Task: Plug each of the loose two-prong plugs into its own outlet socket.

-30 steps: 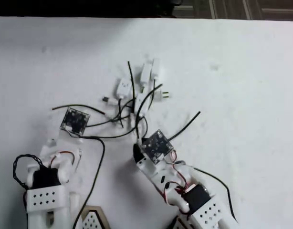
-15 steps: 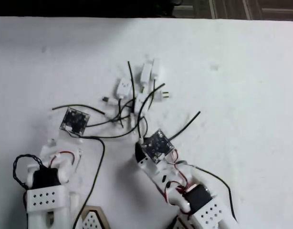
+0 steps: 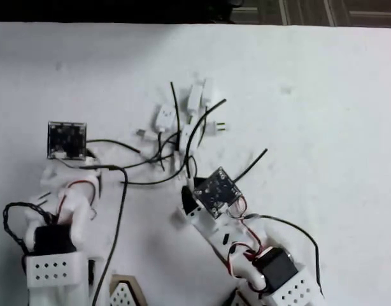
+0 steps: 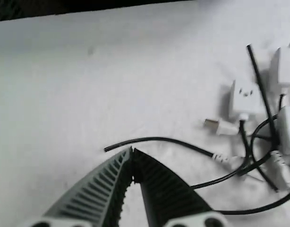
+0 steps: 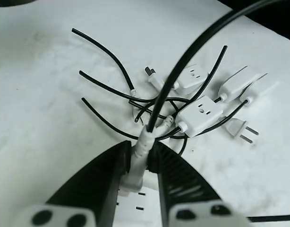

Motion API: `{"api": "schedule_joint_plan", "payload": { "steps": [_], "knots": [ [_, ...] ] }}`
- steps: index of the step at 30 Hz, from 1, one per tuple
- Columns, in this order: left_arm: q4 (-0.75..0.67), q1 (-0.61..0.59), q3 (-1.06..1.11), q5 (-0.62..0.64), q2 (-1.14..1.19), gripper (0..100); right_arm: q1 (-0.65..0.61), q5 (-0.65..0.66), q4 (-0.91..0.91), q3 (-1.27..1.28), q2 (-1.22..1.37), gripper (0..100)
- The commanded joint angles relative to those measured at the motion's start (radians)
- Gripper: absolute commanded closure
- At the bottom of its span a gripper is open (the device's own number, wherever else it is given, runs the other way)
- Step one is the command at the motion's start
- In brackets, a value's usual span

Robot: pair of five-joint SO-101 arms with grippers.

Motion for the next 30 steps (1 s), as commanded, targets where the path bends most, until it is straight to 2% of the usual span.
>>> {"api": "schedule_joint_plan", "payload": {
  "steps": [1,6,17,23,30],
  "knots": [
    [-0.031,0.157,-0.084,0.060,-0.012,98,-0.070,0.005,0.004,-0.081,-0.012,98.1],
    [-0.028,0.268,-0.084,0.115,-0.064,98,-0.122,0.002,0.039,-0.147,-0.012,98.1],
    [0.034,0.573,-0.003,0.129,-0.444,98,-0.133,0.000,0.056,-0.167,-0.013,98.1],
    [0.034,0.588,0.044,0.127,-0.498,98,-0.211,-0.002,0.059,-0.176,-0.013,98.1],
    [0.034,0.588,0.066,0.127,-0.498,98,-0.219,-0.002,0.058,-0.193,-0.013,98.1]
  ]
}}
